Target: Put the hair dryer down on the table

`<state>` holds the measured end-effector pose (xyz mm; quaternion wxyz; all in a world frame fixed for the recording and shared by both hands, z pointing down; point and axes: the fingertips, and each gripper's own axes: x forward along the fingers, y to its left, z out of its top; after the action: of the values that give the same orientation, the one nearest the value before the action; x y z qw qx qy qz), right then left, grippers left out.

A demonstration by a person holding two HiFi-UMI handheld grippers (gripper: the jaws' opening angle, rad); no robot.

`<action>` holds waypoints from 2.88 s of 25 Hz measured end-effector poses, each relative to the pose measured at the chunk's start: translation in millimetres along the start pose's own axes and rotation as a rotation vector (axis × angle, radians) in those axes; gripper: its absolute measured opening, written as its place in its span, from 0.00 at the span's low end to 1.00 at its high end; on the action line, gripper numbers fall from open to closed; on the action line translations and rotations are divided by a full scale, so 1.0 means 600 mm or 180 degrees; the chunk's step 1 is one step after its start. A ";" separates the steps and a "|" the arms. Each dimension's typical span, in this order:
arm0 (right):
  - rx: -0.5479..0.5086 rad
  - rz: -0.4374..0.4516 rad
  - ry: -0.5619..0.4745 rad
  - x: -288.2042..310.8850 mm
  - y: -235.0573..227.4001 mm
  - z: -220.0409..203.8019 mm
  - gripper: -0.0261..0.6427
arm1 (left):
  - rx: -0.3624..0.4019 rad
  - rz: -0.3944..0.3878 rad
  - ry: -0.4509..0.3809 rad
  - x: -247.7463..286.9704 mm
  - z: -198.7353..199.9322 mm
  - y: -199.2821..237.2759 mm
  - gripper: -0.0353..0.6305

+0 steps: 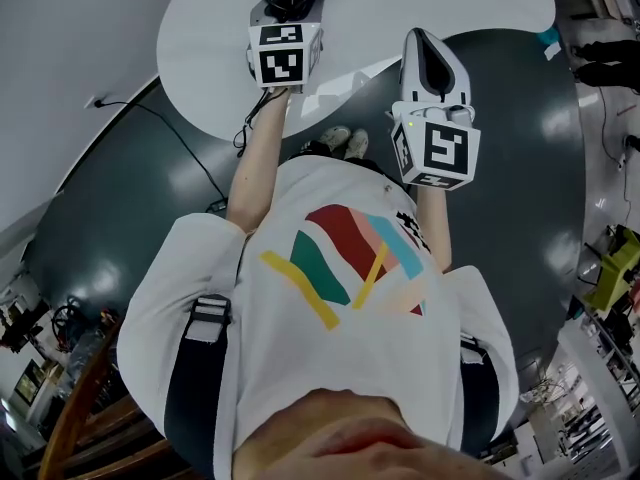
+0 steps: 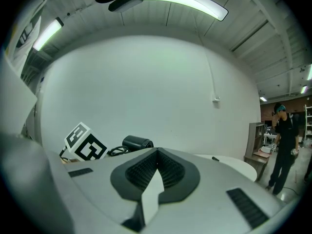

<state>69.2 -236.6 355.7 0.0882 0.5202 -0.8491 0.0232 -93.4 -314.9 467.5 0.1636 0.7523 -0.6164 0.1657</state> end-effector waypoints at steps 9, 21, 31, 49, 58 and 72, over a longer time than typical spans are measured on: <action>-0.0015 -0.0087 0.0087 -0.004 -0.026 -0.023 0.05 | -0.0046 -0.0006 0.0268 0.048 -0.061 -0.007 0.38; -0.0069 -0.0093 0.0202 -0.001 -0.033 -0.029 0.05 | -0.0025 -0.0033 0.0658 0.093 -0.136 -0.007 0.38; -0.0092 -0.0100 0.0311 0.008 -0.042 -0.039 0.05 | -0.0040 -0.0072 0.0906 0.117 -0.182 -0.009 0.38; -0.0083 -0.0111 0.0350 0.009 -0.046 -0.039 0.05 | 0.0038 -0.0068 0.1116 0.130 -0.219 -0.012 0.38; -0.0062 -0.0145 0.0365 -0.005 -0.054 -0.052 0.06 | -0.0093 -0.0076 0.1148 0.135 -0.229 -0.013 0.38; -0.0031 -0.0184 0.0395 -0.023 -0.053 -0.068 0.05 | -0.0148 -0.0099 0.1253 0.135 -0.240 -0.011 0.38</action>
<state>108.7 -234.0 391.7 0.1439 0.5417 -0.8267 0.0487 -78.7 -319.7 632.2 0.3008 0.7108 -0.5644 0.2928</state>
